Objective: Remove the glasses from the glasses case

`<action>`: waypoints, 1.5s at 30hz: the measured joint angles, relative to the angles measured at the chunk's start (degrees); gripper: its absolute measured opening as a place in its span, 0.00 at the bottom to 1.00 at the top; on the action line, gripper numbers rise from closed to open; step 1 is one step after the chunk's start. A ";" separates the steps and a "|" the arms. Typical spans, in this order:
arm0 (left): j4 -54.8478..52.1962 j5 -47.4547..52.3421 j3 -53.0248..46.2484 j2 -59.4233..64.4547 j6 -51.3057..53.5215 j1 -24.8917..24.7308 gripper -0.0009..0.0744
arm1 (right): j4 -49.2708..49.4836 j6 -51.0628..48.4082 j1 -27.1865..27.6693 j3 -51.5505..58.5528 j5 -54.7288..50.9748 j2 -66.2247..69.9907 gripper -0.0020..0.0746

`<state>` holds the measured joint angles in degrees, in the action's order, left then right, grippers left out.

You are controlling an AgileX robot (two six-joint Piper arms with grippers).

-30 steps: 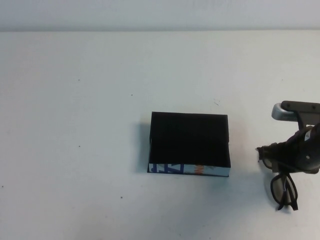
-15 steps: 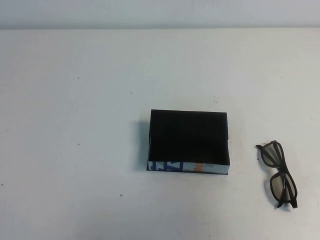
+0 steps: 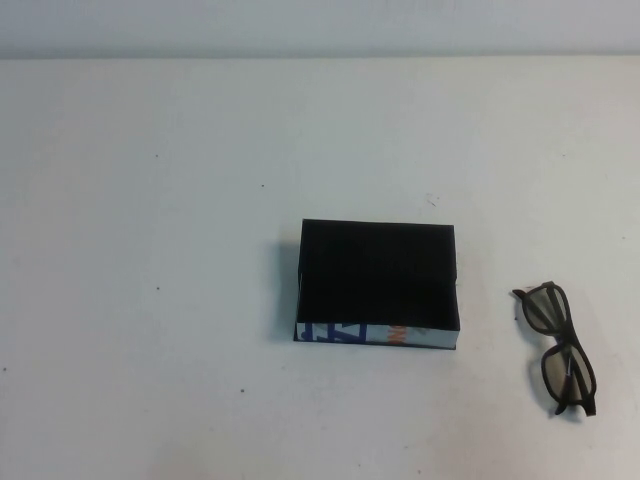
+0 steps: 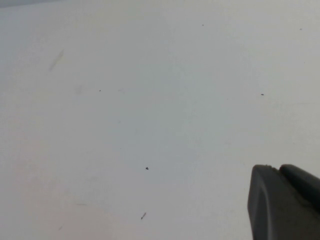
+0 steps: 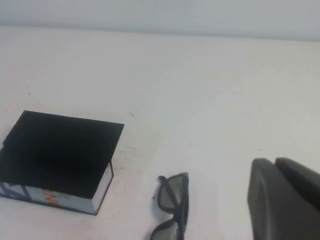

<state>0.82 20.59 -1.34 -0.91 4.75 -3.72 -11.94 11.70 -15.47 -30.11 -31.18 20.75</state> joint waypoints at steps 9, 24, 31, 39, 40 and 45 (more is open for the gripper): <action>0.00 0.00 0.00 0.00 0.00 0.00 0.01 | 2.79 1.30 0.63 14.74 9.74 -13.43 0.01; 0.00 0.00 0.00 0.00 0.00 0.00 0.01 | 19.38 -9.40 11.99 31.46 23.06 -21.20 0.01; 0.00 0.00 0.00 0.00 0.00 0.00 0.01 | 16.93 -7.82 11.99 31.68 15.18 -21.20 0.01; 0.00 0.00 0.00 0.00 0.00 0.00 0.01 | 16.66 -7.82 11.99 31.68 13.44 -21.20 0.01; 0.00 0.00 0.00 0.00 0.00 0.00 0.01 | 16.66 -7.82 11.99 31.68 13.45 -21.20 0.01; 0.00 0.00 0.00 0.00 0.00 0.00 0.01 | 16.66 -7.82 11.99 31.68 13.45 -21.20 0.01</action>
<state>0.82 20.59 -1.34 -0.91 4.75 -3.72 4.73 3.88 -3.49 1.57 -17.73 -0.45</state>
